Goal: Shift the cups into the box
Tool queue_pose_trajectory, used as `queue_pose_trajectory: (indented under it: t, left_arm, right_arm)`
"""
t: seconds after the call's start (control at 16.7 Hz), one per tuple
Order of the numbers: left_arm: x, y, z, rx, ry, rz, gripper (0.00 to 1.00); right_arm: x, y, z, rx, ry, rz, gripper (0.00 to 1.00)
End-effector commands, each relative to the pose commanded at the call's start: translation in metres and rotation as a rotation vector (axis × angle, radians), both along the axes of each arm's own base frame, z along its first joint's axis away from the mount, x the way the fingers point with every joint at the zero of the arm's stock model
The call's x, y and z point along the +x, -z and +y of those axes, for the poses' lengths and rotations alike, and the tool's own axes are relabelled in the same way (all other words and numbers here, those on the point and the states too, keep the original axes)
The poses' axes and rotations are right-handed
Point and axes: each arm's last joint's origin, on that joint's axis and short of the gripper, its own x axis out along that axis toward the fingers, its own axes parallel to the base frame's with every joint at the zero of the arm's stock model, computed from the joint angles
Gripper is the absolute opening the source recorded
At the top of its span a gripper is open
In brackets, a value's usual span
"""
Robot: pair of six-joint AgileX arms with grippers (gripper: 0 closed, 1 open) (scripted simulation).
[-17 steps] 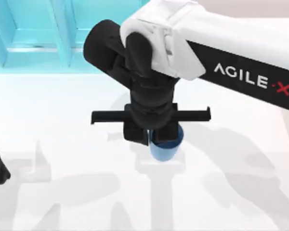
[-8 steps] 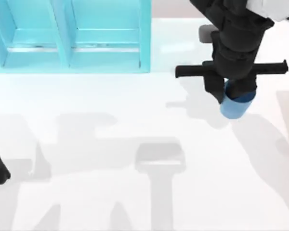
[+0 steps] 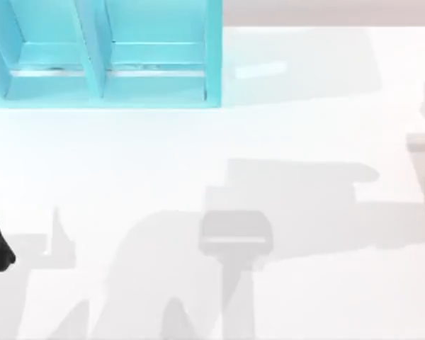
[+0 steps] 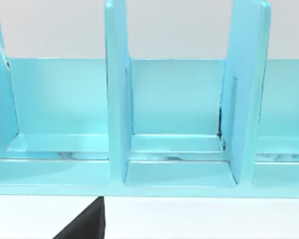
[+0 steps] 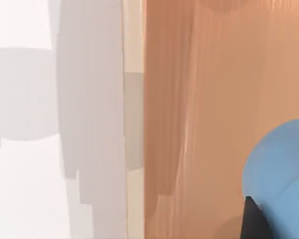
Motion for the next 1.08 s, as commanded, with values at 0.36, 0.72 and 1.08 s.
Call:
queue_pose_trajectory:
  t: [0.36,0.72,1.08]
  left_arm:
    - [0.0,0.0,0.0,0.0,0.0,0.0,1.0]
    - [0.0,0.0,0.0,0.0,0.0,0.0,1.0]
    - [0.0,0.0,0.0,0.0,0.0,0.0,1.0]
  right_arm:
    - [-0.032,-0.009,-0.056,0.01,0.0,-0.007,0.0]
    - [-0.03,-0.003,-0.057,0.007,0.0,-0.004,0.0]
    - [-0.03,0.046,-0.066,0.006,0.0,-0.009,0.0]
